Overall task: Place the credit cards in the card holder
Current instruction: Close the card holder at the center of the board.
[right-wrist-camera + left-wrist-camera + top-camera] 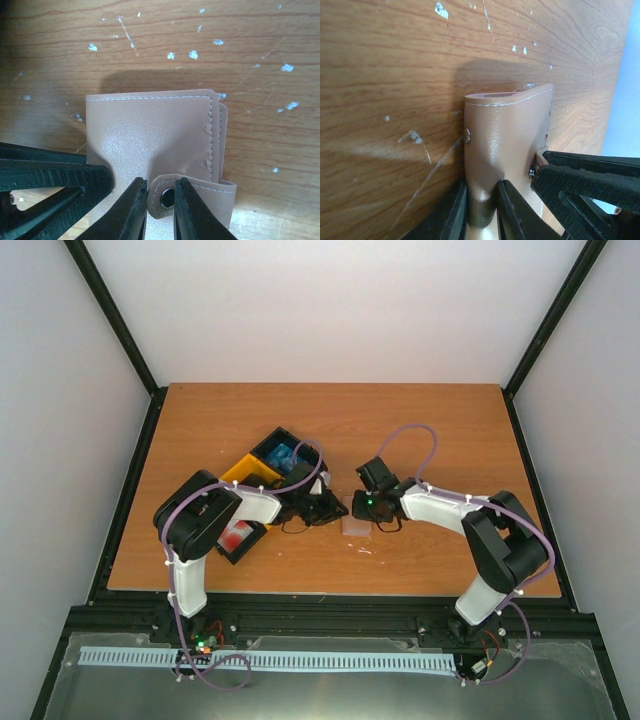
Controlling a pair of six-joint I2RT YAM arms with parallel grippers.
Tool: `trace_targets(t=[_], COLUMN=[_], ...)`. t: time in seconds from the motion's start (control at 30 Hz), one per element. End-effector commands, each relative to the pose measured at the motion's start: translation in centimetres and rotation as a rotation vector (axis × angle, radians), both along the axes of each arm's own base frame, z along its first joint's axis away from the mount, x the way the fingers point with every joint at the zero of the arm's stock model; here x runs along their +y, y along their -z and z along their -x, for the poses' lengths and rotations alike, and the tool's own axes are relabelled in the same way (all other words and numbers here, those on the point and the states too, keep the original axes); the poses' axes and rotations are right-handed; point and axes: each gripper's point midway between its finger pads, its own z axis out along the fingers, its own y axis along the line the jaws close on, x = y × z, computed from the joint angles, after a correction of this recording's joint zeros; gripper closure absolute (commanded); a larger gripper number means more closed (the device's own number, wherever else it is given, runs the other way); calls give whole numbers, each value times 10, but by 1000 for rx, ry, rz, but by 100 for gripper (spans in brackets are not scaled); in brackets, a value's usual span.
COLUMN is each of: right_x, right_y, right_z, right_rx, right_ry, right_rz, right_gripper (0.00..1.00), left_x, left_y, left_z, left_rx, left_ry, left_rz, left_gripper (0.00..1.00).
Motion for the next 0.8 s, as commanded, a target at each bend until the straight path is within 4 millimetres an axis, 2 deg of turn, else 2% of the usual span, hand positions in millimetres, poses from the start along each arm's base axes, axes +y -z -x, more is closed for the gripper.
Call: trace_targets(t=[0.0, 0.43, 0.67, 0.77], right_x=[2, 13, 16, 21], right_y=[20, 29, 42, 49], right_z=[12, 17, 28, 32], right_rx=[44, 16, 10, 20], right_ry=[-40, -105, -127, -136], right_rz=[95, 353, 451, 448], right_gripper=[85, 87, 86, 91], left_x=[36, 37, 34, 34], left_y=[74, 76, 72, 71], left_z=[46, 48, 49, 49], left_rx=[196, 203, 208, 210], left_ry=[10, 7, 2, -2], left_rz=[-233, -230, -199, -188], left_gripper=[82, 82, 82, 82])
